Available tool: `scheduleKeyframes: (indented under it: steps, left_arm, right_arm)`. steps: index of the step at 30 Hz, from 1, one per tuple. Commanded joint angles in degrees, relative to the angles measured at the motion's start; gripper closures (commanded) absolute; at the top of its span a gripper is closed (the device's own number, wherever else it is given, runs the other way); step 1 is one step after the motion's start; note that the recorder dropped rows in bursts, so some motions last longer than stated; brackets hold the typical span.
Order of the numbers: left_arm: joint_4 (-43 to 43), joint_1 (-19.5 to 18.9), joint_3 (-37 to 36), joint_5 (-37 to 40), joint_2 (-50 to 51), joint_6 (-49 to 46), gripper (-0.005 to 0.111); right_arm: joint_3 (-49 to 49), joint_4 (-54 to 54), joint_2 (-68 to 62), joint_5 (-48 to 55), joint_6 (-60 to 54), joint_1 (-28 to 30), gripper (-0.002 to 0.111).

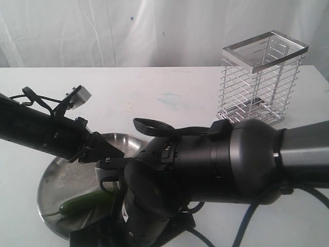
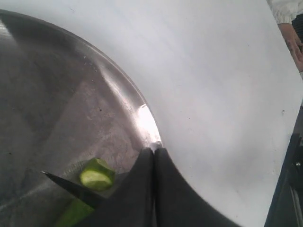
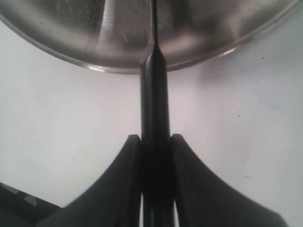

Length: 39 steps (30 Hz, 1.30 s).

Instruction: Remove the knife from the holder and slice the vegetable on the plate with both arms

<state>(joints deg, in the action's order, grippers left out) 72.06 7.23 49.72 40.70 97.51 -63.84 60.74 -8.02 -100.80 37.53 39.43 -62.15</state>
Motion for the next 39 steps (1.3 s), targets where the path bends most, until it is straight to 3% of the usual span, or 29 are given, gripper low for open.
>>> scheduleKeyframes:
  steps: [1,32,39]
  left_arm:
    - [0.23,-0.13,-0.44,1.33,-0.08,-0.42,0.107]
    - [-0.74,-0.13,-0.44,0.13,6.87,-1.13,0.107]
    - [-13.10,-0.13,-0.44,-6.29,7.15,12.74,0.107]
  right_arm:
    - [-0.09,0.15,-0.11,-0.10,-0.70,-0.09,0.108]
    - [-0.09,-0.05,-3.34,-3.05,-0.70,-0.09,0.108]
    - [-0.09,-0.05,-3.34,-3.05,-0.70,-0.09,0.108]
